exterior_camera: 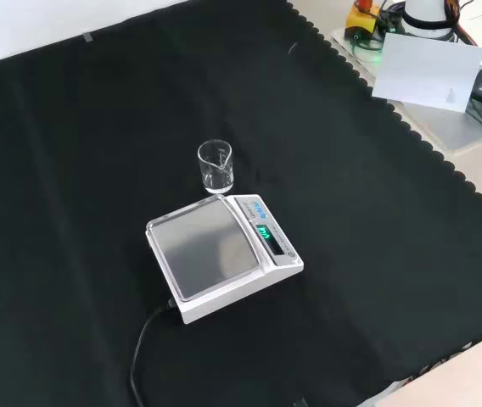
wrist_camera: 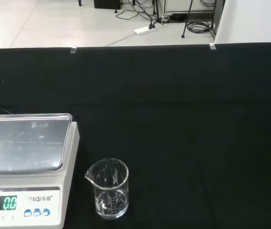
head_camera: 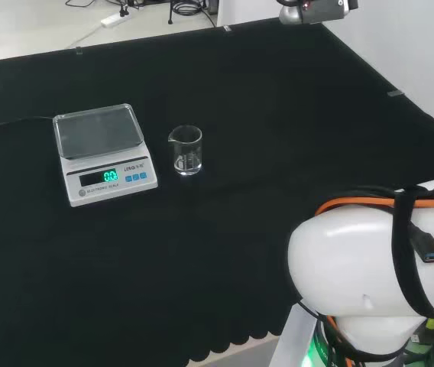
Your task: Pick up the beaker.
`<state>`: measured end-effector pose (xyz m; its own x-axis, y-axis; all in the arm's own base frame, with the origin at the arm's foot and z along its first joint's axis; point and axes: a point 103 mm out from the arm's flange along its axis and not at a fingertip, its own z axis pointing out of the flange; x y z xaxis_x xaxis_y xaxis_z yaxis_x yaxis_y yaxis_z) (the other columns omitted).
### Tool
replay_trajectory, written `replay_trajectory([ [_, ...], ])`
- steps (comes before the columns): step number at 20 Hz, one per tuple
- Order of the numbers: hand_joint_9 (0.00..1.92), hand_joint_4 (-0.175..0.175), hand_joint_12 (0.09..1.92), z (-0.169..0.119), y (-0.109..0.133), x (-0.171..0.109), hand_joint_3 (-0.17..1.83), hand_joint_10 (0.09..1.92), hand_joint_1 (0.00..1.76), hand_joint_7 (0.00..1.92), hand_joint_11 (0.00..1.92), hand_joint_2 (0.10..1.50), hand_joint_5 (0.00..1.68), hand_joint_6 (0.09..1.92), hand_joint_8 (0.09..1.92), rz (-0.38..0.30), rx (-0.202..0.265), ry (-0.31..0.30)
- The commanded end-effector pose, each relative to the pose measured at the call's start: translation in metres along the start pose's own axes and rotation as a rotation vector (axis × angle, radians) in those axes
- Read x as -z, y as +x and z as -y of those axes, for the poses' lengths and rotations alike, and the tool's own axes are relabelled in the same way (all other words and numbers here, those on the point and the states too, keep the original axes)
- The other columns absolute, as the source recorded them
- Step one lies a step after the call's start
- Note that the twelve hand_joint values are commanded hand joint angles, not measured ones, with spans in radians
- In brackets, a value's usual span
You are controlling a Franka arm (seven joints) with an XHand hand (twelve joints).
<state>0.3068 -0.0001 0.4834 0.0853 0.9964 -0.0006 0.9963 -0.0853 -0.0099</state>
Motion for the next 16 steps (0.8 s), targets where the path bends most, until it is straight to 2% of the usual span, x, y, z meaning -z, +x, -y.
replay_trajectory([
  [1,0.39,0.001,1.41,-0.002,0.0,-0.003,0.47,0.81,0.73,0.26,0.17,0.56,0.26,0.25,0.71,0.008,0.002,0.001],
  [5,0.37,0.004,1.48,-0.012,-0.005,-0.016,0.36,0.83,0.72,0.24,0.13,0.61,0.31,0.11,0.72,-0.003,0.004,0.027],
  [16,0.36,0.006,1.49,-0.048,-0.013,-0.07,0.32,0.83,0.72,0.22,0.12,0.63,0.32,0.09,0.72,-0.038,0.016,0.106],
])
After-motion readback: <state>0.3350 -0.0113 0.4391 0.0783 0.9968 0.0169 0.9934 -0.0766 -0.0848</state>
